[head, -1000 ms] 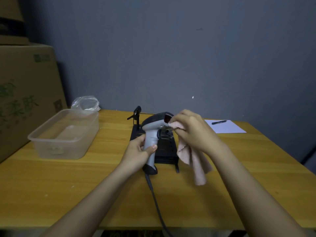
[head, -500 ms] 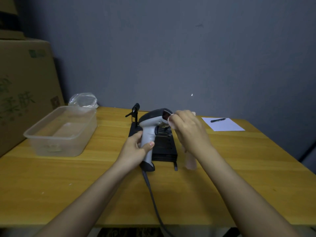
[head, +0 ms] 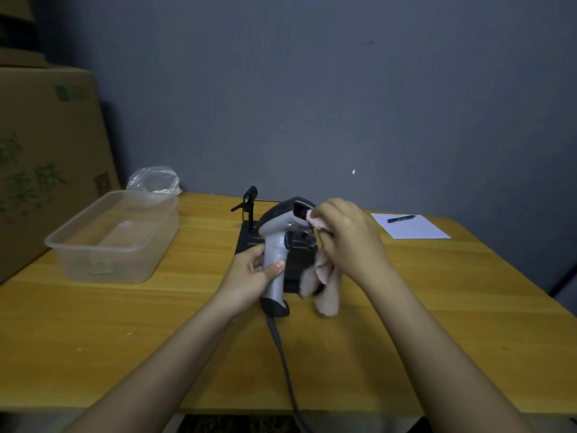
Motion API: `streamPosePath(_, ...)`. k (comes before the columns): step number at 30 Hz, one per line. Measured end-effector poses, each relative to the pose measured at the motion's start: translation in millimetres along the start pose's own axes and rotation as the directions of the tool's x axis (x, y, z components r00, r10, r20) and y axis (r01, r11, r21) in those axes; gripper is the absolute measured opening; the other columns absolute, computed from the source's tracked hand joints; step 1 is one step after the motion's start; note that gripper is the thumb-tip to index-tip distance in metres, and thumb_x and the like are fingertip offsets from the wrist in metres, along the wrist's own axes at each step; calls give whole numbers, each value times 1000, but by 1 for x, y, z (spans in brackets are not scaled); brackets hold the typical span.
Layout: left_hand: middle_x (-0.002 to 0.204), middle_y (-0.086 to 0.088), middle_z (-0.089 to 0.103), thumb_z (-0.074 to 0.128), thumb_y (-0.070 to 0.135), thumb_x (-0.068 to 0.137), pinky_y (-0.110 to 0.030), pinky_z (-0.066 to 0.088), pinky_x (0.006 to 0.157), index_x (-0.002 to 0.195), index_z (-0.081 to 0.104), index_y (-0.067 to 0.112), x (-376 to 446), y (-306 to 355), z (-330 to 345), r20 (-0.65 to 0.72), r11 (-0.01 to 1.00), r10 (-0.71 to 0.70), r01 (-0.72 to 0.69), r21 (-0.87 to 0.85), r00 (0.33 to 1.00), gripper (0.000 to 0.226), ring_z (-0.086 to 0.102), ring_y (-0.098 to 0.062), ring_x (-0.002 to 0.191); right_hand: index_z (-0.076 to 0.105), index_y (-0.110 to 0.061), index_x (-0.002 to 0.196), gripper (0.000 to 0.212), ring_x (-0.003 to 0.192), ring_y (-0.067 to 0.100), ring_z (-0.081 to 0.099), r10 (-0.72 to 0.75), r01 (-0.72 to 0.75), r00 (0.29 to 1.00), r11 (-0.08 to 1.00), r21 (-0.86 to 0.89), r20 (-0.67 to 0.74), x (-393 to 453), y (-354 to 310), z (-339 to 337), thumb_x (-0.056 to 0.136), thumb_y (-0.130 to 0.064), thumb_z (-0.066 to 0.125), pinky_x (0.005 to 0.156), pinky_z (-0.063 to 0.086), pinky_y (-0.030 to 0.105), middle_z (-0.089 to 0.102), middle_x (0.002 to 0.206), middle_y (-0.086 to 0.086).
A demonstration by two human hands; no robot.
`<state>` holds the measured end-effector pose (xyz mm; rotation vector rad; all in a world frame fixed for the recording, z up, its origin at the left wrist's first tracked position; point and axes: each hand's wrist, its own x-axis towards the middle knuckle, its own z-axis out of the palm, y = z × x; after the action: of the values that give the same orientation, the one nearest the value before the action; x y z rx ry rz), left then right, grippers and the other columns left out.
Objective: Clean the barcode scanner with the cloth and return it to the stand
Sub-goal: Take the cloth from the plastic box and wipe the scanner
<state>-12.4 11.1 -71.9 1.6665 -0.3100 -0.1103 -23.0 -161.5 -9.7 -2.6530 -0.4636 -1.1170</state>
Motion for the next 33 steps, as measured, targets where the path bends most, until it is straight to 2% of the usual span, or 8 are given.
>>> streamPosePath(4, 115, -4, 66, 59, 14, 88, -35, 52, 91, 127, 54, 16, 3, -1, 4, 16, 1000, 8, -8, 28, 1000, 39, 62, -15, 105, 66, -10, 84, 18, 83, 21, 58, -22, 26, 1000, 966, 259, -16, 12, -16, -8, 75, 3, 57, 68, 42, 26, 65, 87, 3)
streamPosePath(9, 113, -4, 67, 60, 10, 87, -34, 51, 91, 123, 56, 14, 5, 0, 4, -15, 1000, 18, -18, -21, 1000, 36, 63, -17, 105, 63, -10, 86, 8, 83, 29, 57, 127, -125, 991, 991, 52, -29, 7, 2, 0, 79, -6, 62, 63, 34, 29, 58, 86, 9)
streamPosePath(12, 112, -3, 67, 60, 11, 88, -32, 51, 90, 121, 57, 15, 6, 1, 7, -5, 1000, 7, -8, -17, 1000, 34, 63, -15, 103, 62, -8, 84, 8, 77, 17, 53, 58, -43, 995, 983, 178, -80, 9, -12, -3, 77, -3, 61, 63, 36, 23, 58, 86, 6)
streamPosePath(14, 111, -2, 66, 59, 11, 88, -29, 50, 87, 121, 57, 15, 6, 0, 8, -8, 1000, 0, 0, -27, 1000, 32, 62, -13, 101, 63, -9, 83, 7, 77, 16, 53, 143, -123, 988, 955, 269, -59, 13, -7, -1, 78, -4, 62, 63, 35, 23, 57, 87, 6)
streamPosePath(16, 108, -2, 66, 59, 10, 88, -27, 50, 84, 119, 58, 15, 5, -2, 8, -19, 999, -10, 10, -35, 1000, 32, 62, -11, 97, 63, -11, 82, 2, 77, 21, 55, 262, -255, 965, 943, 216, -3, 11, 1, 3, 80, -10, 64, 60, 30, 24, 55, 84, 5)
streamPosePath(26, 112, -2, 67, 60, 10, 87, -25, 51, 82, 123, 56, 14, 6, 1, 7, -12, 995, -11, 10, -96, 1000, 37, 63, -12, 100, 67, -12, 84, 7, 80, 14, 56, 201, -170, 975, 948, 270, -91, 8, -5, 0, 78, -9, 67, 64, 37, 20, 60, 86, 4)
streamPosePath(30, 113, -6, 68, 59, 10, 88, -30, 52, 85, 123, 58, 13, 4, 2, 5, -10, 995, -19, 18, -99, 1000, 35, 63, -17, 104, 66, -13, 84, 4, 80, 21, 55, 354, -342, 935, 921, 189, -34, 3, 11, 0, 81, -14, 64, 60, 30, 25, 58, 89, 7)
streamPosePath(33, 111, -5, 68, 58, 12, 89, -35, 52, 88, 124, 57, 15, 5, 5, 3, 9, 991, -27, 28, -132, 1000, 35, 63, -18, 104, 66, -19, 81, 6, 77, 11, 54, 385, -329, 916, 883, 336, -116, -3, 9, -7, 78, -14, 63, 65, 40, 23, 60, 87, 2)
